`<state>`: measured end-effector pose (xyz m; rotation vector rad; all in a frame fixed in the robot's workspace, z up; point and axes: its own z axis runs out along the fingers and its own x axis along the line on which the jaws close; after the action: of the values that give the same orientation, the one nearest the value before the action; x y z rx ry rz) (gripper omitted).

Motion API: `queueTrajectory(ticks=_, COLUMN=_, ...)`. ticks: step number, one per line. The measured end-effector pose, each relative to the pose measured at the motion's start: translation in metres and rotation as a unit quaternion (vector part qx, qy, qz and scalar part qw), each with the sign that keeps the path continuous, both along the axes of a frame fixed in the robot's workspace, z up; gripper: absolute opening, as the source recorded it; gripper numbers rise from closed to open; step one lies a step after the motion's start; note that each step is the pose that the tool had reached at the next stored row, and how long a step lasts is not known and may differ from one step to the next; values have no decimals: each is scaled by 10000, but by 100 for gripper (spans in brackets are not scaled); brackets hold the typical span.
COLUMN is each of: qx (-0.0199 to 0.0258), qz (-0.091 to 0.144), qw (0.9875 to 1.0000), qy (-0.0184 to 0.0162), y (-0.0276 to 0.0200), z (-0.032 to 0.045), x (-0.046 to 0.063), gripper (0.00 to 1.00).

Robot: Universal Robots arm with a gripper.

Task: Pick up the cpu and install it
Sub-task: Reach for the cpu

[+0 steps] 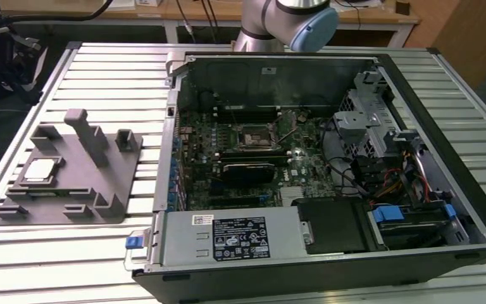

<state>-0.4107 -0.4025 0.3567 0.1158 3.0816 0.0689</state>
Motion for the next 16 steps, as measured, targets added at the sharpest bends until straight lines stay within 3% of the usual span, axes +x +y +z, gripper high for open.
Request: queueTrajectory(ticks=16, qx=0, qz=0, qw=10000, qy=0, y=-59, z=-225, x=-123, gripper=11)
